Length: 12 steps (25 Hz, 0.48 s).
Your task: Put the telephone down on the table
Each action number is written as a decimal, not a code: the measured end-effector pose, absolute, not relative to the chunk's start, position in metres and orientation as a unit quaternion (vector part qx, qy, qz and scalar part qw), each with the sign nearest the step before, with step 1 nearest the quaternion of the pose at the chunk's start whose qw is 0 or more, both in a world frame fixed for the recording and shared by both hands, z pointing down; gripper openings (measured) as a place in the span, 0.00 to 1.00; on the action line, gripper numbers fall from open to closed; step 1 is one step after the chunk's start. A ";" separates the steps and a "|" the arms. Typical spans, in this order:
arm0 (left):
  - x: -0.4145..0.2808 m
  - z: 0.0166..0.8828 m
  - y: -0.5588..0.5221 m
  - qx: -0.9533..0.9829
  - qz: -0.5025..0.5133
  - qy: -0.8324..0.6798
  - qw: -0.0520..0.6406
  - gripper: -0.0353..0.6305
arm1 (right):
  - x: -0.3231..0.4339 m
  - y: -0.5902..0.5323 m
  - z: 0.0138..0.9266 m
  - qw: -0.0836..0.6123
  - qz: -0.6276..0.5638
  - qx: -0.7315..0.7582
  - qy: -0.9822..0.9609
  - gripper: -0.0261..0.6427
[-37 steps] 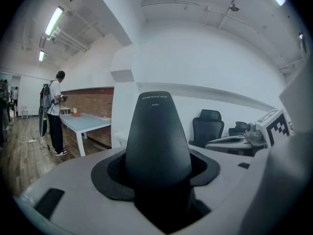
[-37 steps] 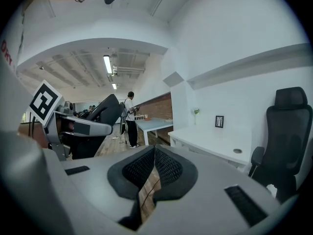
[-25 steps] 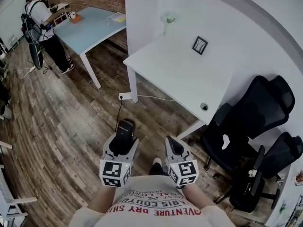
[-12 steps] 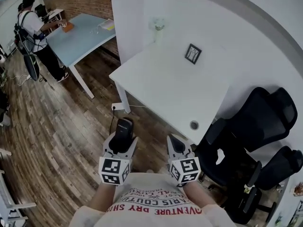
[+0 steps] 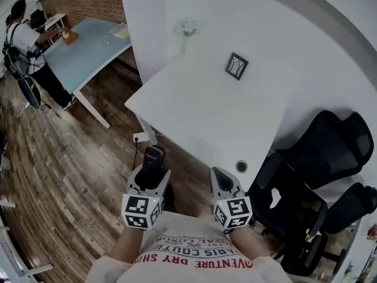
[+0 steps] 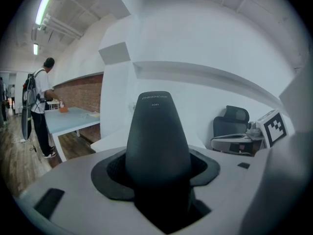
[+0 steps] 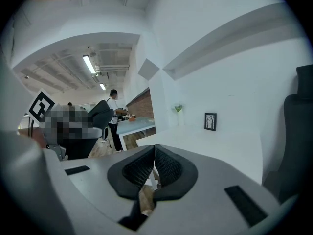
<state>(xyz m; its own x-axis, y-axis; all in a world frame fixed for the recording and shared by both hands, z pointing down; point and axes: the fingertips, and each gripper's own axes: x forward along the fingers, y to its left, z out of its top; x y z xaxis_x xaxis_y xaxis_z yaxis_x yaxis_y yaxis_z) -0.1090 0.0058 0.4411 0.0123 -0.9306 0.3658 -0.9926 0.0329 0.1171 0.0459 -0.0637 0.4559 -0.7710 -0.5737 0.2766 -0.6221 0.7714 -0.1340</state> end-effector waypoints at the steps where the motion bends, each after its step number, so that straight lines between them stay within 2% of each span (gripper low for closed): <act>1: -0.114 0.444 -0.005 0.696 0.089 -0.690 0.176 0.49 | 0.042 -0.071 0.457 0.110 0.110 0.329 -0.932 0.08; 12: -0.185 0.425 -0.153 0.785 0.102 -0.591 0.159 0.49 | -0.013 -0.172 0.434 0.069 0.120 0.459 -0.877 0.08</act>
<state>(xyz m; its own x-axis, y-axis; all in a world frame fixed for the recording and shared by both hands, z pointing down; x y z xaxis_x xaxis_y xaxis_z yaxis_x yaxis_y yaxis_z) -0.1854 -0.1533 0.4248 0.2816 -0.8945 0.3472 -0.9591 -0.2520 0.1288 -0.0131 -0.1724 0.4339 -0.5682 -0.7896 0.2318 -0.8228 0.5489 -0.1472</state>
